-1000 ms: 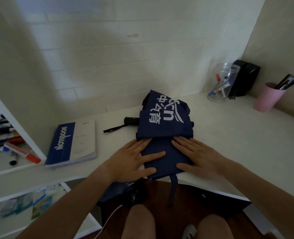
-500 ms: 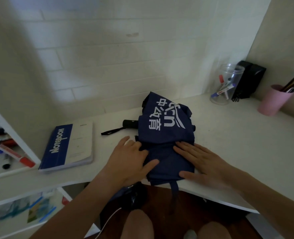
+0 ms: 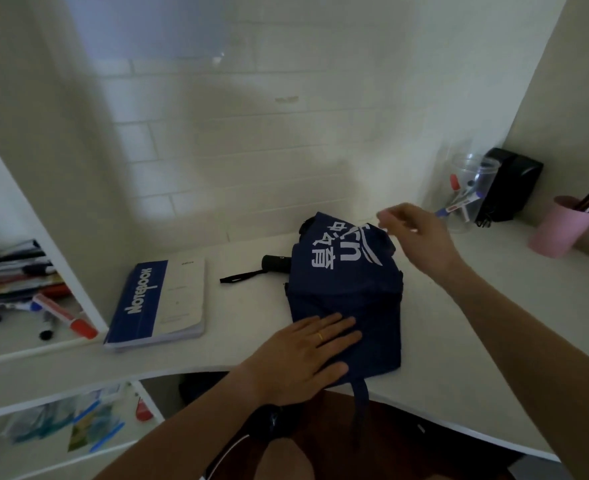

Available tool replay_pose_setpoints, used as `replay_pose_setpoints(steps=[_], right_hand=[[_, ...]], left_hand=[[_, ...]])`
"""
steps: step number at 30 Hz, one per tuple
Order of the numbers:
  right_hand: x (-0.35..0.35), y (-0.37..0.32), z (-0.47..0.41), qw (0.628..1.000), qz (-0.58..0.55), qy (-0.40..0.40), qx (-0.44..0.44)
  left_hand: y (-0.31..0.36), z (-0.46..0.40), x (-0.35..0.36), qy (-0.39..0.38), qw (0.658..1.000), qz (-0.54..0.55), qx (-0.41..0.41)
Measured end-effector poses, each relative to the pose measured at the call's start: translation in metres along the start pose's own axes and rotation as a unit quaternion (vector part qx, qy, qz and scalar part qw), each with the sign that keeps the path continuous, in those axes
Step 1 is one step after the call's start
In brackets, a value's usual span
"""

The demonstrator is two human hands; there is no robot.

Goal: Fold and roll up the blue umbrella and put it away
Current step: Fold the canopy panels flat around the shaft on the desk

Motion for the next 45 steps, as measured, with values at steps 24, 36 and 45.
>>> replay_pose_setpoints(steps=[24, 36, 45], right_hand=[[0.096, -0.003, -0.029, 0.858, 0.389, -0.135, -0.307], [0.005, 0.019, -0.041, 0.991, 0.110, -0.025, 0.076], [0.009, 0.054, 0.016, 0.937, -0.024, -0.080, 0.339]], left_hand=[[-0.007, -0.001, 0.007, 0.020, 0.999, 0.029, -0.002], [-0.011, -0.005, 0.005, -0.003, 0.999, 0.045, 0.002], [-0.010, -0.007, 0.005, -0.001, 1.000, 0.021, 0.011]])
Point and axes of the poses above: each hand's wrist, its own z-axis away from the middle knuckle, its own x-axis out of the palm, y = z × x, the point moved 6 cm from there along -z, towards the middle knuckle, and after that the axes turned 13 degrees about y, right-handed, at the moved point
